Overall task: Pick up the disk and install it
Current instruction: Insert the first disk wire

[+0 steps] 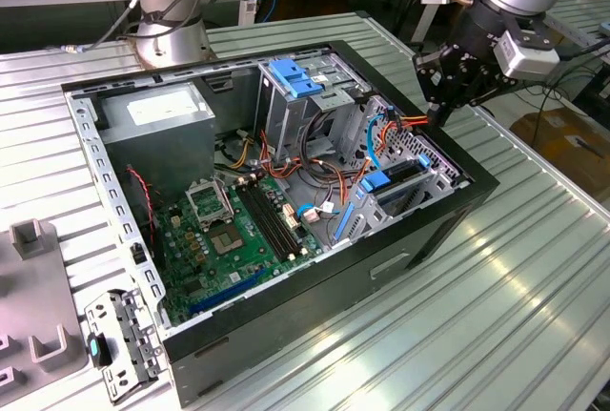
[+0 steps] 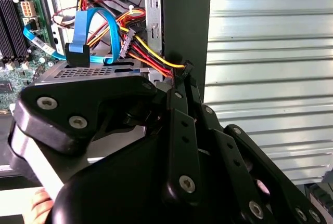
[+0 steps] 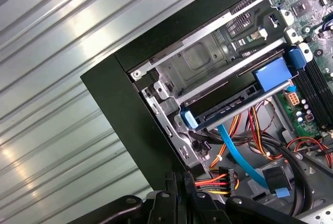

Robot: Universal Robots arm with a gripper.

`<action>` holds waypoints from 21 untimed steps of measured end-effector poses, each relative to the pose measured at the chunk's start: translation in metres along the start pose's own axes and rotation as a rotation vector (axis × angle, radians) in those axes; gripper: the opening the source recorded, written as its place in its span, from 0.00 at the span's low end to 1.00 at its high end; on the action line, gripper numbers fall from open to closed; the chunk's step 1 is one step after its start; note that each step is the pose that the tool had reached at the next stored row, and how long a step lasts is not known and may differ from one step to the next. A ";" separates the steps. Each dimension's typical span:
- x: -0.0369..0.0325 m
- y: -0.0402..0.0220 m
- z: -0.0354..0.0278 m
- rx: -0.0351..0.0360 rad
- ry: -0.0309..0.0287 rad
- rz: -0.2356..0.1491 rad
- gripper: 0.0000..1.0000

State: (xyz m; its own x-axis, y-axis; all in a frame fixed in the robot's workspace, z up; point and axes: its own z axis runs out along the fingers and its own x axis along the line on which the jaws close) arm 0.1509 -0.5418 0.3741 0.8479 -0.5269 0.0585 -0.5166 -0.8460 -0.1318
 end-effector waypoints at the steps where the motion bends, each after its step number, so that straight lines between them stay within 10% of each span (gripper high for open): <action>1: 0.0000 0.0000 0.0000 -0.0005 0.0011 0.008 0.16; 21: -0.0092 0.0056 -0.0013 -0.0147 0.0328 0.247 0.16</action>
State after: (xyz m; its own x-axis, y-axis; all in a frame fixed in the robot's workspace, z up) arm 0.1401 -0.5418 0.3741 0.6918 -0.7197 0.0585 -0.7093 -0.6925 -0.1317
